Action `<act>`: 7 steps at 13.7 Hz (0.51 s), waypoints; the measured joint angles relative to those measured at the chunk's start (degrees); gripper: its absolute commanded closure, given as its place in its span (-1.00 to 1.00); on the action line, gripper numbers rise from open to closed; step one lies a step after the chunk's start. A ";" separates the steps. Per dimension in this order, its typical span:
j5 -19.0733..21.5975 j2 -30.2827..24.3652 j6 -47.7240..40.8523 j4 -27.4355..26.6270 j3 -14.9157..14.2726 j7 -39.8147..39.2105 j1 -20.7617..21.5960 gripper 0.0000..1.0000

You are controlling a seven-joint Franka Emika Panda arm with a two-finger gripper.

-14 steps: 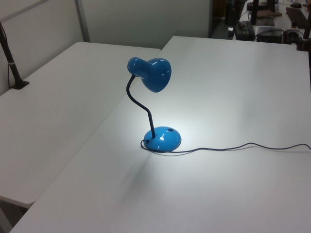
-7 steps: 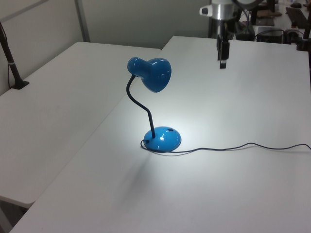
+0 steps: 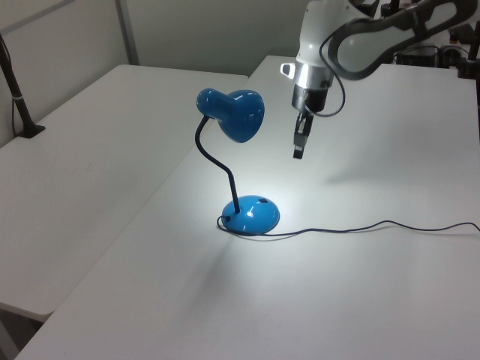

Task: Turn off the lamp
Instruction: 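Move the gripper toward the switch on the blue lamp base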

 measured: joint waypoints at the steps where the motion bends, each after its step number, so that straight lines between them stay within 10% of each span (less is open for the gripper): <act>1: 0.57 1.17 2.82 -0.07 0.05 2.10 0.93 1.00; 7: 2.72 7.40 15.33 -0.17 2.38 7.84 2.51 1.00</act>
